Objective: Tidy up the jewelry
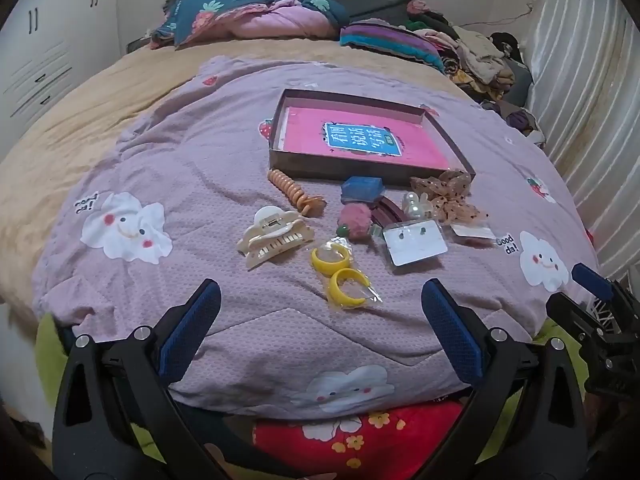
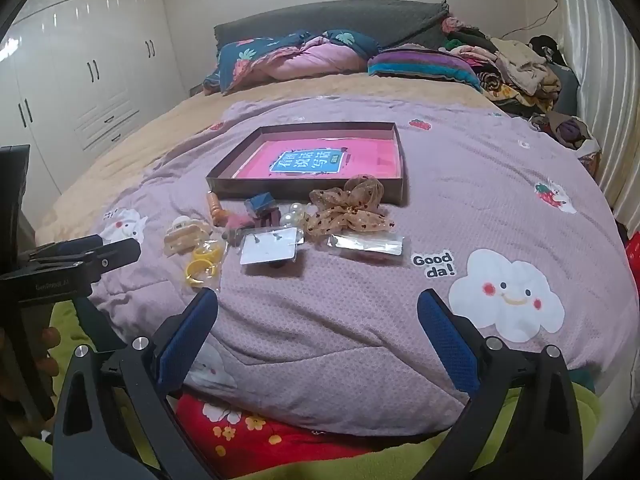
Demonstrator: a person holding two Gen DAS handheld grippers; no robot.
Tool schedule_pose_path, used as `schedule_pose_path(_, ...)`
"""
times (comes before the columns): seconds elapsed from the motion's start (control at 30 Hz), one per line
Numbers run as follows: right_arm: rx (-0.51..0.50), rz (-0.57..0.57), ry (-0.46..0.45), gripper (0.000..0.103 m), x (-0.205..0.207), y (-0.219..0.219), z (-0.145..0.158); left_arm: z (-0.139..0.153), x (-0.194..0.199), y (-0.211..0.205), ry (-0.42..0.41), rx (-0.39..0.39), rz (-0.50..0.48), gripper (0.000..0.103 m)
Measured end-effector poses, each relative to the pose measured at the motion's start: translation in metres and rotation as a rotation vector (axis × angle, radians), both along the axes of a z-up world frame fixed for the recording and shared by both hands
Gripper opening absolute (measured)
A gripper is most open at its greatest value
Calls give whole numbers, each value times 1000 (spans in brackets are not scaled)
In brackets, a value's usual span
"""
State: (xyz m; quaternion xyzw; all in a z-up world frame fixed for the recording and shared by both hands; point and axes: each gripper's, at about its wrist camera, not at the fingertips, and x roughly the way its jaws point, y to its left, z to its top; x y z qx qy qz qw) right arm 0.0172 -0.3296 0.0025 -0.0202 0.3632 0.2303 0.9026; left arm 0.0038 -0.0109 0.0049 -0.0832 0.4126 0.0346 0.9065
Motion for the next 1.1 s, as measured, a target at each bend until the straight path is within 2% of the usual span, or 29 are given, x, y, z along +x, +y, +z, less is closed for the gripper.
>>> schedule_pose_path(1.1,-2,-3,-11,99,-2,1,2,-3,-5,2,-5,-8,-21,94)
